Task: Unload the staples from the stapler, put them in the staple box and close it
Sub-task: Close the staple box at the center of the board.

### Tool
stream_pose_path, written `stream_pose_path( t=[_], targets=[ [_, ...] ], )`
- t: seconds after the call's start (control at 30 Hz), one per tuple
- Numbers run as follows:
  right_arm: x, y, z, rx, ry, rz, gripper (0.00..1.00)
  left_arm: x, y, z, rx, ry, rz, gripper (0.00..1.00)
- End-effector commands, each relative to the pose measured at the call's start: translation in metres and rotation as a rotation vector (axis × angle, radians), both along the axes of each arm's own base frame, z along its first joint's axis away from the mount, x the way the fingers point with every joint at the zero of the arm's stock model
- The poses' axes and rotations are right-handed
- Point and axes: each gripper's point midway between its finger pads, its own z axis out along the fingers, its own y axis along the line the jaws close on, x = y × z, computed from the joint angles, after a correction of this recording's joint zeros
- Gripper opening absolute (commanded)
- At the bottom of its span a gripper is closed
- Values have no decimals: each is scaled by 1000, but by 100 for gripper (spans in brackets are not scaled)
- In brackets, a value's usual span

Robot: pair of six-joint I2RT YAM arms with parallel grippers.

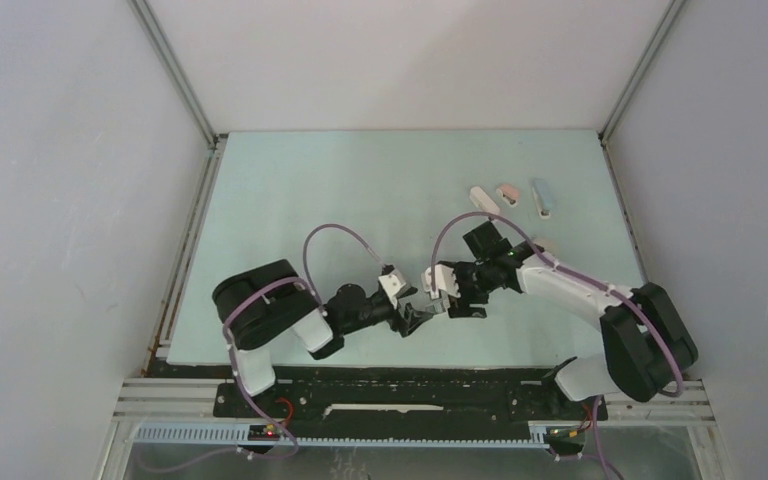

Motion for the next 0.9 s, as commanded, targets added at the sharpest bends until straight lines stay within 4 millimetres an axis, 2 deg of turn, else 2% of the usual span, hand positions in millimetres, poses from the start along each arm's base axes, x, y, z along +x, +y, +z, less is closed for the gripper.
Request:
stream_pose_path(
  t=[0.0, 0.2, 0.4, 0.5, 0.63, 0.73, 0.87],
  targets=[
    [-5, 1, 41, 92, -2, 22, 80, 7, 20, 43, -86, -79, 108, 78],
    [-17, -12, 66, 137, 32, 12, 79, 6, 49, 63, -109, -62, 213, 82],
    [-19, -21, 87, 203, 57, -112, 78, 4, 65, 85, -131, -13, 278, 84],
    [-21, -23, 97, 243, 80, -171, 78, 7, 77, 90, -112, 40, 352, 87],
    [-15, -27, 109, 303, 117, -284, 76, 14, 97, 101, -112, 96, 475, 88],
    [-10, -29, 114, 331, 141, -359, 75, 18, 116, 107, -137, 145, 579, 98],
    [-8, -33, 117, 355, 169, -417, 72, 18, 137, 103, -230, 253, 706, 100]
  ],
)
